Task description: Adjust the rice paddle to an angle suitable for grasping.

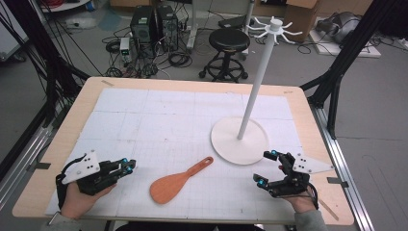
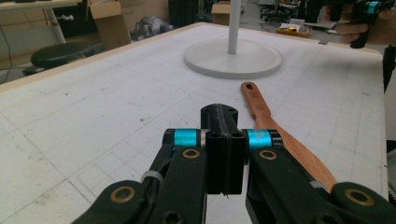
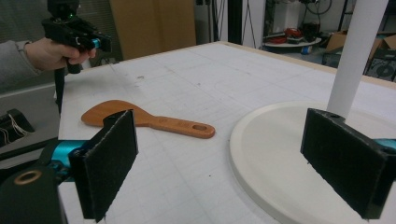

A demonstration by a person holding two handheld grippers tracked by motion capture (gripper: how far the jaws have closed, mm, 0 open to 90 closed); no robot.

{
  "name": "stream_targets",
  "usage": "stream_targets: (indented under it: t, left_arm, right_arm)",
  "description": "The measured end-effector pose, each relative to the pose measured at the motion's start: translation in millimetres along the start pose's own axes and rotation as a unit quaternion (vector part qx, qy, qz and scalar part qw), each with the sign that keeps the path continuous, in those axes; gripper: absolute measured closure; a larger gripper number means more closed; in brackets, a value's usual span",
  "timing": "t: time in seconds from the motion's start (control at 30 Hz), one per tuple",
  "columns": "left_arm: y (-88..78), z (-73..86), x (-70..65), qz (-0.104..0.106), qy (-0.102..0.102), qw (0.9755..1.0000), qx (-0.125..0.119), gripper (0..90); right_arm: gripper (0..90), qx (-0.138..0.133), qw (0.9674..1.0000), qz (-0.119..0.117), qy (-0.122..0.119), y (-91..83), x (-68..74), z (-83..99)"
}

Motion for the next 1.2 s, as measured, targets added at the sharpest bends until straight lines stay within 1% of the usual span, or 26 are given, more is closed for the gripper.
stream_targets:
  t: [0.1, 0.23, 0.27, 0.3, 0.43, 0.57, 0.67, 0.77, 0.93, 1.1, 1.13, 1.2]
  left_arm:
    - [3.6, -1.0, -1.8, 0.004, -0.002, 1.0000, 0.002, 89.7]
    - [9.8, -4.1, -6.3, 0.010, 0.001, 0.9999, 0.004, 89.7]
    - [12.1, -4.9, -8.4, 0.013, 0.001, 0.9999, 0.004, 89.7]
    - [14.5, -5.4, -10.4, 0.015, 0.001, 0.9999, 0.005, 89.7]
    - [25.6, -6.1, -19.7, 0.025, 0.004, 0.9996, 0.015, 89.7]
    - [38.7, -4.5, -27.5, 0.031, 0.001, 0.9991, 0.030, 89.6]
    - [47.7, -5.1, -32.6, 0.040, -0.004, 0.9986, 0.034, 89.6]
    - [57.2, -7.5, -40.4, 0.059, -0.016, 0.9975, 0.035, 89.6]
    - [73.2, -8.2, -55.0, 0.090, -0.010, 0.9950, 0.042, 89.6]
    - [86.8, -5.7, -67.0, 0.107, -0.006, 0.9927, 0.055, 89.6]
    - [90.5, -4.6, -69.0, 0.109, -0.003, 0.9923, 0.060, 89.6]
    - [95.7, -2.7, -71.9, 0.111, -0.003, 0.9914, 0.068, 89.6]
  right_arm:
    - [9.7, -0.001, 1.0000, 0.000, -0.003, 0.6, -0.3, -0.2]
    - [9.7, 0.001, 1.0000, 0.000, -0.004, 1.1, -0.7, 0.3]
    - [9.7, 0.003, 1.0000, 0.000, 0.000, 1.1, -0.1, 1.0]
    - [9.7, 0.003, 1.0000, 0.000, -0.003, 1.4, -0.8, 0.9]
    - [9.7, 0.004, 1.0000, 0.000, -0.002, 1.7, -0.6, 1.4]
    - [9.7, 0.004, 1.0000, 0.001, -0.002, 1.8, -0.6, 1.4]
    - [9.7, 0.005, 1.0000, 0.000, -0.003, 1.9, -0.6, 1.5]
    - [9.7, 0.004, 1.0000, 0.001, -0.004, 1.8, -1.4, 1.5]
    - [9.7, 0.004, 1.0000, 0.002, -0.003, 1.9, -1.6, 1.5]
    - [9.7, 0.003, 1.0000, 0.002, -0.001, 1.2, -1.4, 1.3]
    - [9.7, 0.002, 1.0000, 0.002, 0.002, 1.0, -1.2, 1.2]
    - [9.7, 0.001, 1.0000, 0.003, -0.001, 1.0, -2.2, 1.0]
Point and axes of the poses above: each handheld gripper's, and its own axes: y roughly forward along the jaws, z roughly out of its underside, x roughly to its left, the point moved 10 cm from there along y, roughly forward along the jaws, and after that the axes turned 6 degrees about -z, right-handed, at the moved point
